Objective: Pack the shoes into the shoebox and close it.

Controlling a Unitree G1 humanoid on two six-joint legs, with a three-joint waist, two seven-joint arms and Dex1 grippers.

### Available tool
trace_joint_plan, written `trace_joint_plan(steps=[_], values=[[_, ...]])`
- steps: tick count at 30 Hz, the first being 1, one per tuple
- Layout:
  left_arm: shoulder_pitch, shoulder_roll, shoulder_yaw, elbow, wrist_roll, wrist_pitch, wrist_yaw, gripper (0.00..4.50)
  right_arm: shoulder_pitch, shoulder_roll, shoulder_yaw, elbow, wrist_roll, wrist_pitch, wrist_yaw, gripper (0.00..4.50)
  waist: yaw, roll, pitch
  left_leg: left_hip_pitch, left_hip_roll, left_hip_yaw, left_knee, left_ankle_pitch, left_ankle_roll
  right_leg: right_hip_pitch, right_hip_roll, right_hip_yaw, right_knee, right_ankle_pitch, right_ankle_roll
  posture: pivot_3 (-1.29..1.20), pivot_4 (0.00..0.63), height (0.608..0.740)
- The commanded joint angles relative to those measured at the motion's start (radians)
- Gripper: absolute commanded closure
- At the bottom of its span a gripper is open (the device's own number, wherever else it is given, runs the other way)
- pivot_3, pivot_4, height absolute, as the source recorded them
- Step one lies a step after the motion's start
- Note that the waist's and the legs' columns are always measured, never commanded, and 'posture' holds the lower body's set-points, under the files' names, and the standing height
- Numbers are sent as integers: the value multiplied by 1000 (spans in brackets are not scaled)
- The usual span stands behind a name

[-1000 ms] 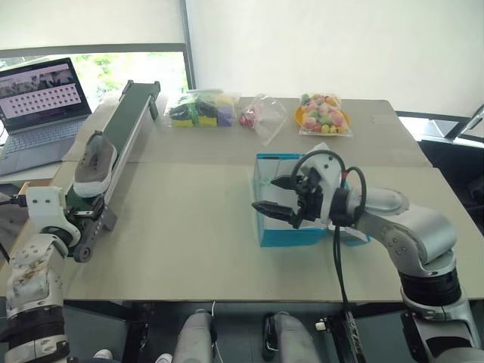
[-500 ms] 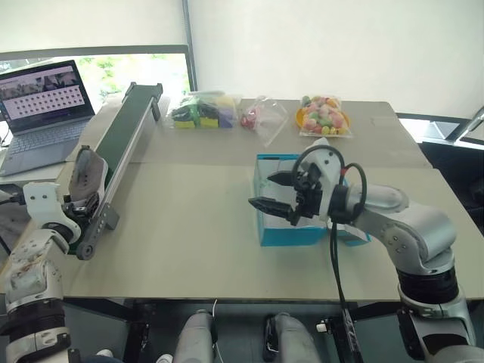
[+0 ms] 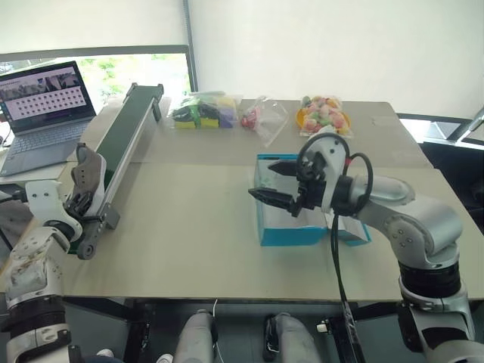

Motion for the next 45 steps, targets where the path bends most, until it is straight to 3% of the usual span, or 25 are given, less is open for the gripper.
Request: trace_joint_plan(steps=[1, 3, 6, 16, 21, 25, 31, 36, 45], values=[[-11, -6, -5, 43, 11, -4, 15, 4056, -24, -4, -32, -15, 7, -16, -7, 0, 1, 1, 0, 0, 0, 0, 0, 0, 0, 0, 0, 0, 0, 0, 0, 0, 150, 681], [-15, -8, -6, 47, 7, -10, 7, 4056, -21, -6, -30, -14, 4, -18, -9, 0, 2, 1, 0, 0, 0, 0, 0, 0, 0, 0, 0, 0, 0, 0, 0, 0, 150, 681], [-18, -12, -8, 50, -2, -26, -14, 4483, -21, -4, -29, -14, 3, -21, -14, 0, 3, 2, 0, 0, 0, 0, 0, 0, 0, 0, 0, 0, 0, 0, 0, 0, 150, 681], [-29, -26, -16, 42, 20, -70, 23, 4483, -54, 53, -59, 52, 7, -15, -72, 0, 7, 3, 0, 0, 0, -2, 0, 0, 0, -1, 0, -1, -1, 0, 0, 0, 150, 681], [-76, -81, 19, 19, -3, -187, 62, 4483, -172, 249, -170, 244, 32, 50, -275, 0, 11, 3, 0, -3, 0, -1, -1, 0, 0, -1, 1, -2, -1, 0, 0, 0, 150, 681], [-122, -143, -9, -33, -26, -216, 64, 4483, -297, 501, -328, 473, 106, 156, -505, 0, 6, 2, 0, -7, 0, 3, 1, 1, 0, -2, 2, -2, 0, 5, 5, 0, 150, 681], [-195, -285, -132, -157, -85, -128, 48, 4483, -389, 699, -439, 641, 245, 244, -591, 0, 3, 1, 1, -12, -2, 5, 2, 5, 8, -2, 2, -1, -1, 4, 6, 0, 150, 681], [-157, -422, -328, -414, -213, 39, -16, 4483, -408, 697, -402, 708, 249, 232, -588, 0, -10, 0, 1, -14, -3, 5, 4, 4, 11, -2, 2, 0, -3, 3, 8, 0, 150, 681], [-94, -455, -402, -542, -282, 156, -22, 4483, -447, 634, -471, 803, 238, 133, -613, 0, -46, 1, 1, -7, 0, 0, 3, 4, 10, -2, 8, 1, 3, 3, 6, 0, 150, 681]])
